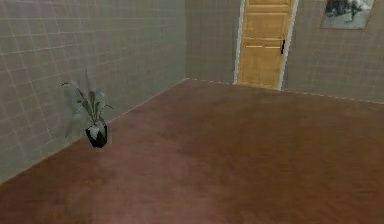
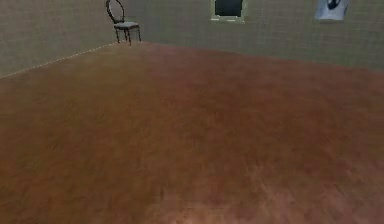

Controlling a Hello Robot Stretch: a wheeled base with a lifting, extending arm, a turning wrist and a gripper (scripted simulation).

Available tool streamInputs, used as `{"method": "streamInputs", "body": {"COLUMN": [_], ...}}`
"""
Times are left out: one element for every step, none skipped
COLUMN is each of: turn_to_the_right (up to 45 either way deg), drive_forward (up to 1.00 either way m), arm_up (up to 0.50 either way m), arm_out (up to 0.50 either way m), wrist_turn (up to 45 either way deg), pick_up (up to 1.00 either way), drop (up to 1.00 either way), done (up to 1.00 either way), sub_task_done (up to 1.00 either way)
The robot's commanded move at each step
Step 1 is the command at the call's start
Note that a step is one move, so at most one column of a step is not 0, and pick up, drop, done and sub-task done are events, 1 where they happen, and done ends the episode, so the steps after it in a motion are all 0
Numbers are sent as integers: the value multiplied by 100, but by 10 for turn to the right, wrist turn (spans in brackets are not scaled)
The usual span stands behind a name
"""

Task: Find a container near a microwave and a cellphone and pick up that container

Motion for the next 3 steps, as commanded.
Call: {"method": "streamInputs", "body": {"turn_to_the_right": [-450,0,-450], "drive_forward": [0,100,0], "arm_up": [0,0,0], "arm_out": [0,0,0], "wrist_turn": [0,0,0], "pick_up": [0,0,0], "drop": [0,0,0], "done": [0,0,0], "sub_task_done": [0,0,0]}}
